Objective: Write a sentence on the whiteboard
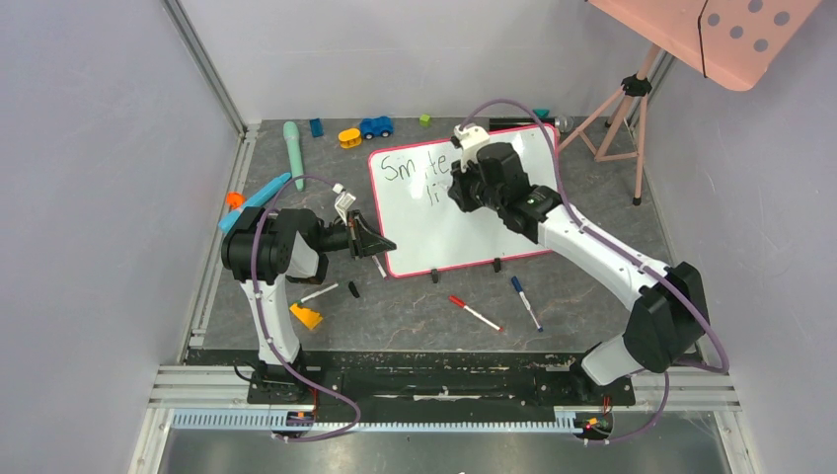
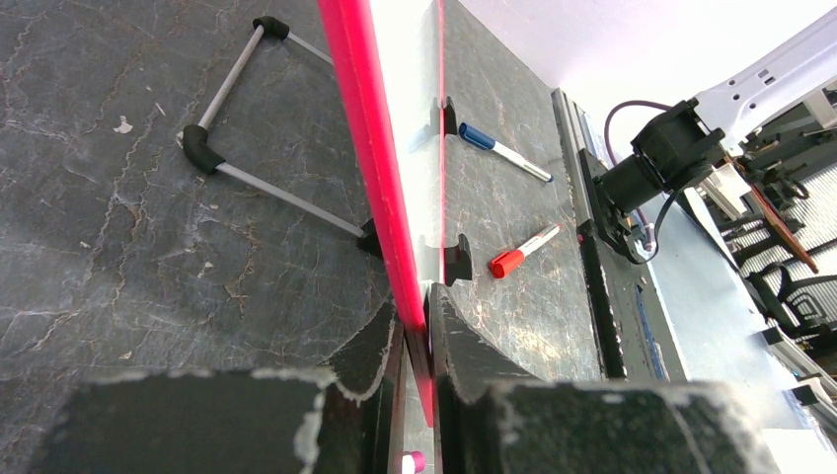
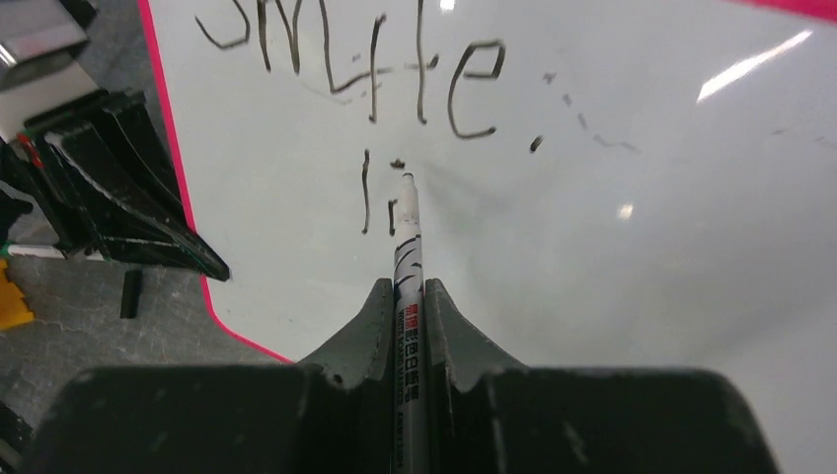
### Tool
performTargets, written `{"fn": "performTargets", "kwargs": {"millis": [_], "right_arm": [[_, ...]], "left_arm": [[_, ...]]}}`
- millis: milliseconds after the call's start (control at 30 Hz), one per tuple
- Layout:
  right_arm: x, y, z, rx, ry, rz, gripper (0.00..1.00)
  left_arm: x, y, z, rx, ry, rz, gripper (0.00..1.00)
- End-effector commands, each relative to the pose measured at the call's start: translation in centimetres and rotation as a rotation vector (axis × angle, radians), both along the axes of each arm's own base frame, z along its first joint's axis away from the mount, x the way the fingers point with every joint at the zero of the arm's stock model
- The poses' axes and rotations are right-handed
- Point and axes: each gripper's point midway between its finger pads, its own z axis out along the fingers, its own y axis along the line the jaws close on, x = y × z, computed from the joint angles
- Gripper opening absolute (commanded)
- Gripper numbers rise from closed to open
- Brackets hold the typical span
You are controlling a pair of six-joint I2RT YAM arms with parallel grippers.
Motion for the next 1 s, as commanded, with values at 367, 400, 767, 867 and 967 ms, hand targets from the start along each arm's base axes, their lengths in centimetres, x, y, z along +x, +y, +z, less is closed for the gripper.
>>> {"fn": "performTargets", "kwargs": {"millis": [367, 400, 767, 867, 967], "right_arm": [[2.5, -0.7, 4.8, 0.043, -0.103, -0.015, 0.00], [2.6, -0.6, 4.6, 0.039, -0.103, -0.012, 0.00], [2.3, -0.4, 3.0, 0.019, -0.066, 0.016, 0.00], [2.4, -0.6, 2.6, 0.007, -0.061, 0.001, 0.00], [2.7, -0.9, 2.2, -0.012, -0.058, -0.019, 0.00]], "left_arm": [[-0.6, -0.3, -0.1, 0.011, -0.145, -0.052, 0.15], [-0.6, -0.2, -0.1, 0.011, -0.144, -0.051, 0.15], [-0.6, -0.3, -0.1, 0.011, -0.142, -0.052, 0.15], [-0.6, -0.3, -0.1, 0.011, -0.143, -0.052, 0.15], [-0.6, -0.3, -0.1, 0.011, -0.144, -0.053, 0.15]]}}
